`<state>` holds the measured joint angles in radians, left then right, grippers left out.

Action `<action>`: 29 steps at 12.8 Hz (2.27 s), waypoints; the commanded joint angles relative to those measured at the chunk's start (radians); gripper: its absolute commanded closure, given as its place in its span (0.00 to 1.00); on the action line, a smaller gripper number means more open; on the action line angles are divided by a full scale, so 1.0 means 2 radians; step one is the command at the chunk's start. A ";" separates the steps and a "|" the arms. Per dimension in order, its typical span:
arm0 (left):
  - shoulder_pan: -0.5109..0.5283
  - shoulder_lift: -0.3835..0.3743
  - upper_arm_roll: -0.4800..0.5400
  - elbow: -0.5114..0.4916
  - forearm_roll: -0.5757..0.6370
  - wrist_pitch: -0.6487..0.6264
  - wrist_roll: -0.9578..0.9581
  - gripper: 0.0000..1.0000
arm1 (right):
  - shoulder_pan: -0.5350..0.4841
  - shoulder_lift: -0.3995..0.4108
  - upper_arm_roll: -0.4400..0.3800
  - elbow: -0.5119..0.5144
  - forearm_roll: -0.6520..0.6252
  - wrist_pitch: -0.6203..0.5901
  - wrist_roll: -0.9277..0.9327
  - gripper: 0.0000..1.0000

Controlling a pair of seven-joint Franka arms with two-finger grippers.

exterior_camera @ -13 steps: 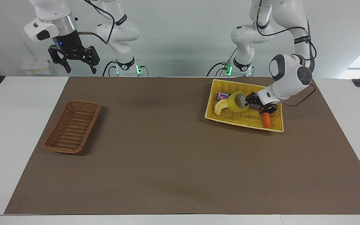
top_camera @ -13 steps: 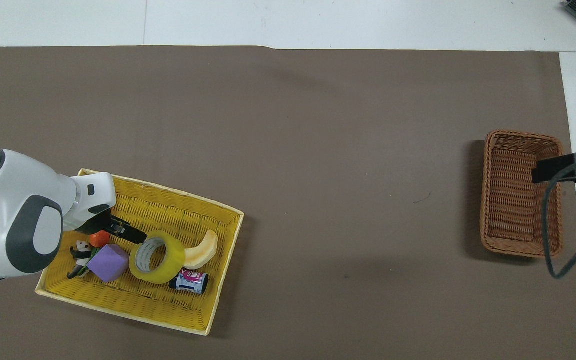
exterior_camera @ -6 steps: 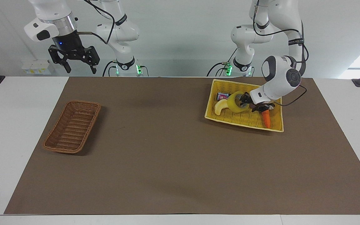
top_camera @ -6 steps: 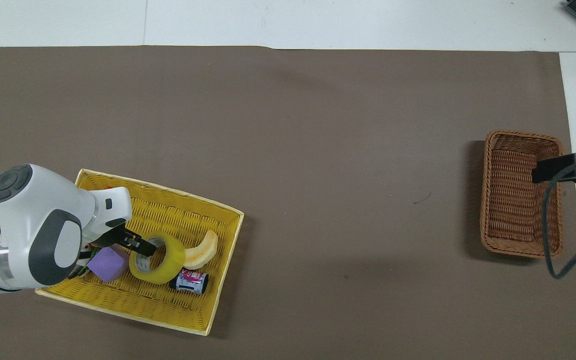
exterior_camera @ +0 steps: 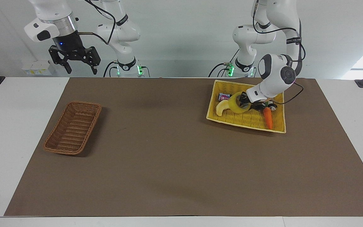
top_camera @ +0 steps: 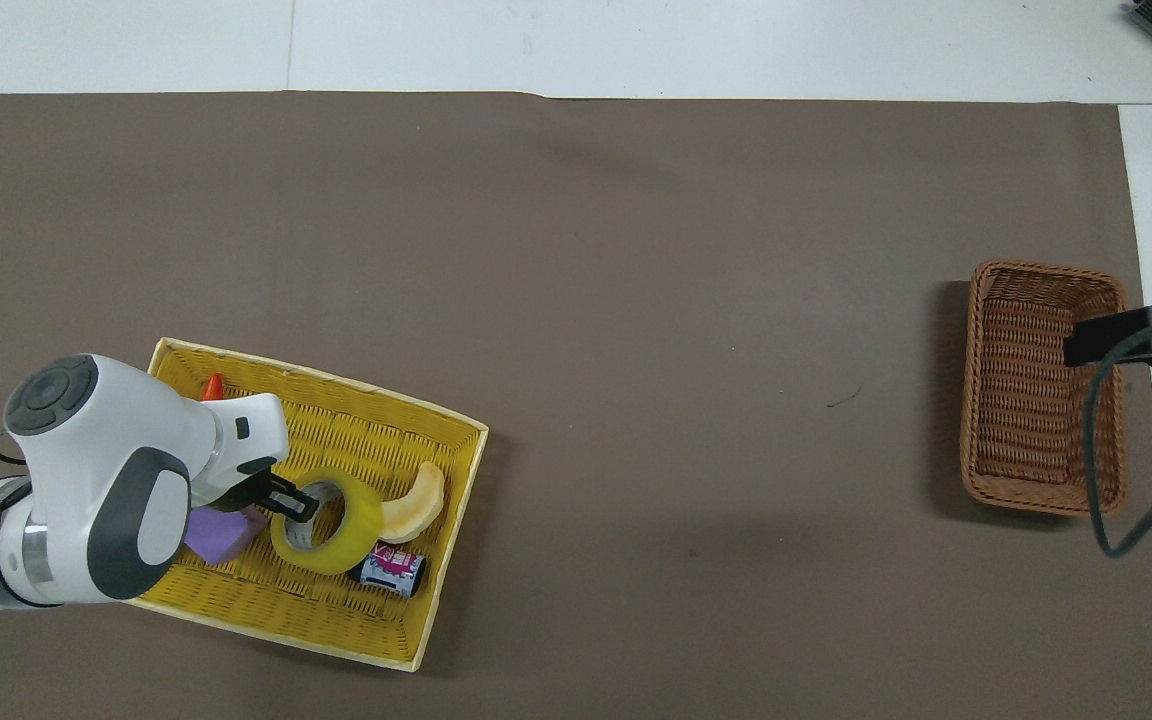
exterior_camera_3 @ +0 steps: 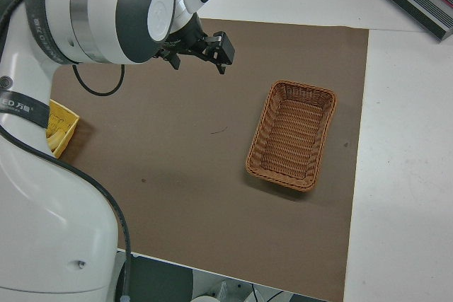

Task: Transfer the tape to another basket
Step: 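Grasp the yellow tape roll with the left gripper and lift it, then carry the tape with the left gripper while the right gripper reaches it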

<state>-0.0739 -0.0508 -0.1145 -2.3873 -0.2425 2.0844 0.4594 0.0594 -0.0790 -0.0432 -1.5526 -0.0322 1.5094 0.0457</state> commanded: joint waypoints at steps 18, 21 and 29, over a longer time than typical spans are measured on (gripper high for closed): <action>-0.012 0.012 0.000 0.198 -0.008 -0.087 -0.324 1.00 | -0.004 -0.004 0.001 0.000 0.009 -0.007 -0.014 0.00; -0.063 0.015 0.000 0.226 -0.011 -0.084 -0.426 1.00 | -0.004 -0.004 0.001 0.000 0.009 -0.007 -0.014 0.00; -0.161 0.033 -0.001 0.288 -0.011 -0.081 -0.596 1.00 | 0.002 -0.014 0.003 -0.020 0.030 -0.004 -0.007 0.00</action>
<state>-0.3564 -0.0077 -0.1320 -1.8633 -0.2570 1.9278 -0.6760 0.0638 -0.0836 -0.0375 -1.5552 -0.0197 1.4621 0.0384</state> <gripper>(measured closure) 0.775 0.000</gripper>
